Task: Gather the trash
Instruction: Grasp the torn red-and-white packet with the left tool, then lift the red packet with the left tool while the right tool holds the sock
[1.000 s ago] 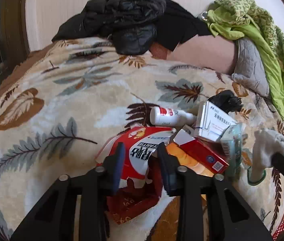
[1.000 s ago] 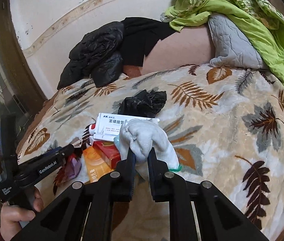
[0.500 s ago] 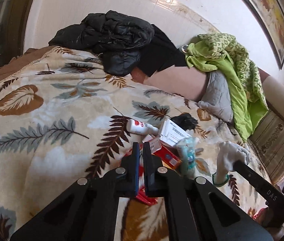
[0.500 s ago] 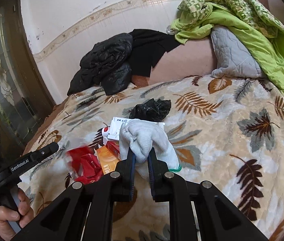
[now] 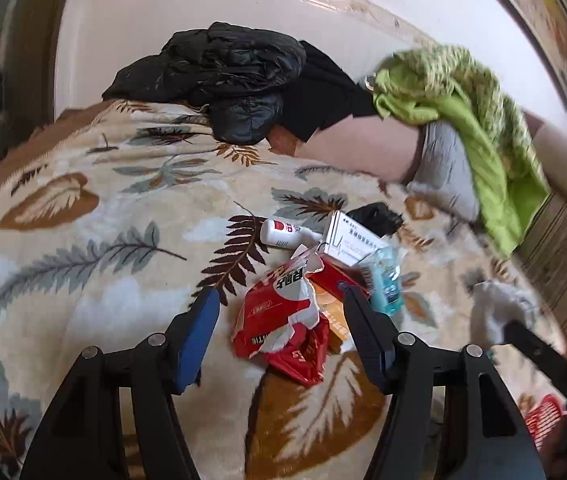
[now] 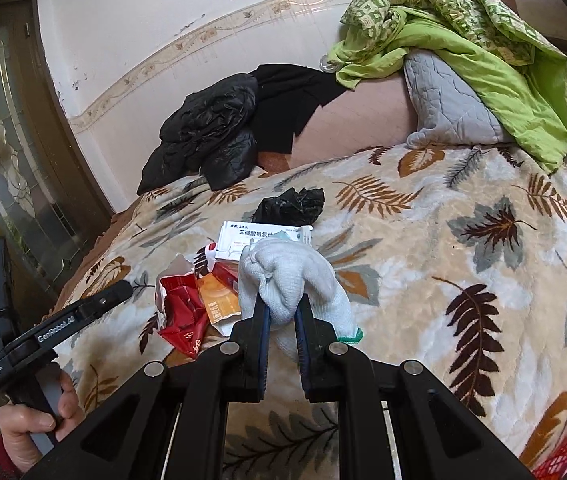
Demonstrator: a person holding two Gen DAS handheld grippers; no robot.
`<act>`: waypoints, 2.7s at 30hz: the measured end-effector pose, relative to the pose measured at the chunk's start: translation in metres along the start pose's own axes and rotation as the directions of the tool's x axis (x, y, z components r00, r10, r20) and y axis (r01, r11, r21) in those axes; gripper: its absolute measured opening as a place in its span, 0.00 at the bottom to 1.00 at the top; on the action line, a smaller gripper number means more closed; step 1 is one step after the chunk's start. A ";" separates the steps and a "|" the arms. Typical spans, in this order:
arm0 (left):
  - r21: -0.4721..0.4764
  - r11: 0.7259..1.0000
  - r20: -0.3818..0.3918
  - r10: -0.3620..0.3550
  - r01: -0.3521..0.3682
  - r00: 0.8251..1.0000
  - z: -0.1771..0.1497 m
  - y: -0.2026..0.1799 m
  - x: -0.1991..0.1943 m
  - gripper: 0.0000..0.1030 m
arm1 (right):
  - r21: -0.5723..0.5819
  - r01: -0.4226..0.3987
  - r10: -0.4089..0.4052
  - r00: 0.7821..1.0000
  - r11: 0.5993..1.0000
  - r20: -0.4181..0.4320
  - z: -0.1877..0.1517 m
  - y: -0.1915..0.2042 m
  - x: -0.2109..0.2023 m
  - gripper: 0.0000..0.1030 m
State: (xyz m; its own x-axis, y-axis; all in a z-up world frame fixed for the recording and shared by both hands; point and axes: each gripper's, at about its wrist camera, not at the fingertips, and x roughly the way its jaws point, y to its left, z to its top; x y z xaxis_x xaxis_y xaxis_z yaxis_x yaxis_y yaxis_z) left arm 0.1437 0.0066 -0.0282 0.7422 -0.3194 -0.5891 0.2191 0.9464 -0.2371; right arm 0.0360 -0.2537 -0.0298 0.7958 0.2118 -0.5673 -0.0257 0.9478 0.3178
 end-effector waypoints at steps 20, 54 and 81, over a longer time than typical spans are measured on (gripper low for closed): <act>-0.013 0.996 -0.017 0.090 -0.090 0.996 0.008 0.009 0.026 0.04 | -0.027 -0.036 0.035 0.999 0.999 -0.025 0.001 0.011 0.014 0.13; 0.025 0.952 0.182 0.296 -0.306 0.938 0.003 0.000 -0.027 0.03 | -0.151 -0.024 0.025 1.000 0.988 0.005 -0.008 0.038 0.009 0.13; 0.079 0.915 0.294 0.358 -0.396 0.886 0.009 -0.026 -0.063 0.03 | -0.247 -0.024 0.025 1.000 0.969 0.000 -0.015 0.066 0.019 0.13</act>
State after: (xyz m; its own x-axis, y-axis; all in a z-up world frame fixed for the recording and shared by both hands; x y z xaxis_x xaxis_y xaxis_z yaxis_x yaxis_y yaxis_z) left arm 0.0965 0.0030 0.0220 0.9223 0.0694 -0.3803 -0.0430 0.9961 0.0774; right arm 0.0409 -0.1834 -0.0309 0.7950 0.2355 -0.5590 -0.1937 0.9719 0.1340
